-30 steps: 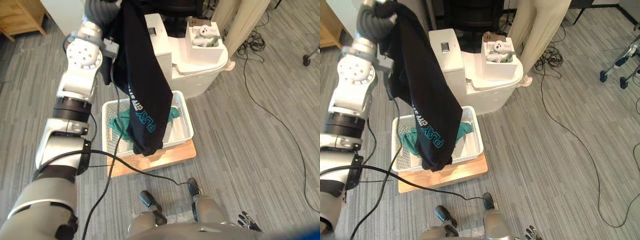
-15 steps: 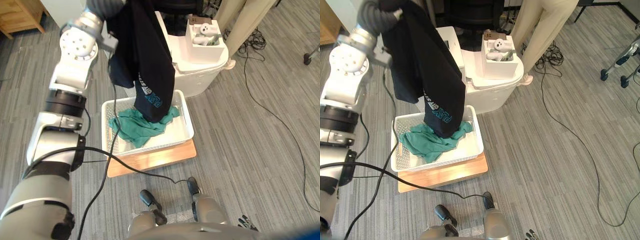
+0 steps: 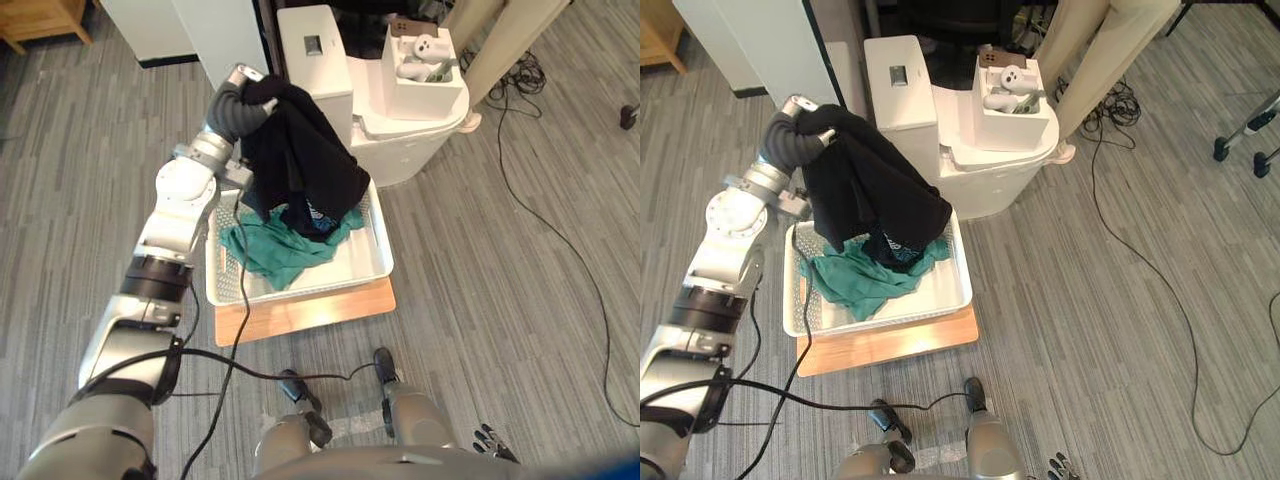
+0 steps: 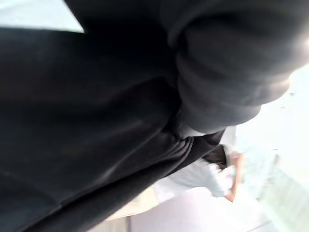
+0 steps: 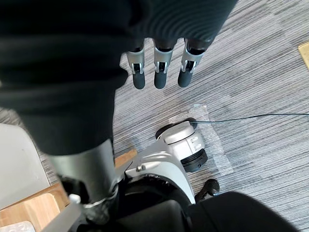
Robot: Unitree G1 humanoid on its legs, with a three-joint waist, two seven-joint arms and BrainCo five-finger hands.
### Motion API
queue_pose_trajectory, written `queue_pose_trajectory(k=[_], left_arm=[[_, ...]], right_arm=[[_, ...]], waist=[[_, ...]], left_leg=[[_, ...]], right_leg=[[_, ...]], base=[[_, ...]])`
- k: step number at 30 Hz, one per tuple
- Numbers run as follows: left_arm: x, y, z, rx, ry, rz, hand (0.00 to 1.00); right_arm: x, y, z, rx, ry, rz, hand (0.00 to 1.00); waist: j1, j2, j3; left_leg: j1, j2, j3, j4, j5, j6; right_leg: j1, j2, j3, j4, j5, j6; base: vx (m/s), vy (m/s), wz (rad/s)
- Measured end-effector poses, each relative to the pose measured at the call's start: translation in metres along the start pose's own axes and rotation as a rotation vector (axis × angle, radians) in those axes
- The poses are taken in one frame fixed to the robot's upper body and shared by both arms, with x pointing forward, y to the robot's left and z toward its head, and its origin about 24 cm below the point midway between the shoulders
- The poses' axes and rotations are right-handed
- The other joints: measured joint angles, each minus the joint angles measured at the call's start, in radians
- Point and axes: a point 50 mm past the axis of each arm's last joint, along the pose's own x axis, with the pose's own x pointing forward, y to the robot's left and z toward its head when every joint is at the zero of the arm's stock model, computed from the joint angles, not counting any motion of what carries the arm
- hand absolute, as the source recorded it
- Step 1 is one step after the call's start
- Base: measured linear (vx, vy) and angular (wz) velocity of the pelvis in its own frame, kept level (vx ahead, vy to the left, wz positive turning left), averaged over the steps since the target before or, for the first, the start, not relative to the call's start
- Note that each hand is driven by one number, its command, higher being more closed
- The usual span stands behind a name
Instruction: Tidy the bed and pick cloth on bed and put in laundry
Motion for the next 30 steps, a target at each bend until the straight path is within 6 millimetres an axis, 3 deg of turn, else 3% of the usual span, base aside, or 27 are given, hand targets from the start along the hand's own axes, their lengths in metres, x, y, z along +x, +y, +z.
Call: queue_pose_trajectory(k=[10, 15, 17, 24, 27, 29, 30], left_arm=[[-0.057, -0.023, -0.001, -0.184, -0.045, -0.025, 1.0], [-0.091, -0.04, -0.022, -0.307, 0.08, -0.003, 1.0], [-0.102, -0.052, -0.032, -0.375, 0.144, 0.003, 1.0], [-0.134, -0.077, -0.072, -0.447, 0.416, 0.015, 1.0], [-0.137, -0.073, -0.095, -0.405, 0.526, 0.077, 1.0], [-0.127, -0.061, -0.102, -0.346, 0.544, 0.102, 1.0], [-0.119, -0.05, -0.106, -0.299, 0.558, 0.122, 1.0]], right_arm=[[-0.003, -0.003, -0.014, 0.028, 0.076, -0.039, 0.0], [-0.008, -0.007, -0.031, 0.05, 0.164, -0.087, 0.0], [-0.007, -0.004, -0.033, 0.044, 0.201, -0.089, 0.0], [0.008, 0.009, -0.024, 0.043, 0.291, -0.025, 0.0], [0.015, 0.012, -0.016, 0.053, 0.307, -0.006, 0.0], [0.019, 0.016, -0.012, 0.079, 0.315, 0.014, 0.0], [0.023, 0.021, -0.009, 0.099, 0.319, 0.032, 0.0]], waist=[[0.002, 0.01, -0.004], [0.009, 0.038, -0.036], [0.029, 0.046, -0.061], [0.071, 0.024, -0.082], [0.086, 0.005, -0.09], [0.085, -0.003, -0.089], [0.084, -0.023, -0.071]], left_leg=[[0.068, -0.01, -0.017, -0.005, -0.019, -0.013], [0.129, -0.021, -0.042, -0.006, -0.026, -0.011], [0.135, -0.021, -0.06, -0.006, -0.026, -0.012], [0.169, -0.021, -0.091, -0.006, -0.03, -0.017], [0.111, -0.019, -0.103, -0.006, -0.025, -0.014], [0.031, -0.018, -0.116, -0.006, -0.015, -0.017], [-0.006, -0.015, -0.116, -0.006, 0.002, -0.014]], right_leg=[[0.09, -0.01, -0.012, -0.025, -0.014, 0.004], [0.175, -0.017, -0.044, -0.047, -0.022, 0.009], [0.194, -0.021, -0.063, -0.054, -0.023, 0.01], [0.238, -0.024, -0.11, -0.043, -0.065, 0.007], [0.186, -0.026, -0.114, -0.038, -0.064, 0.008], [0.11, -0.025, -0.114, -0.037, -0.059, 0.01], [0.074, -0.023, -0.113, -0.039, -0.041, 0.007]], base=[[0.01, 0.0, 0.07], [0.07, -0.001, 0.17], [0.04, -0.011, 0.23], [-0.04, -0.006, 0.21], [-0.06, 0.009, 0.11], [-0.04, 0.024, 0.1], [-0.04, 0.013, -0.09]])
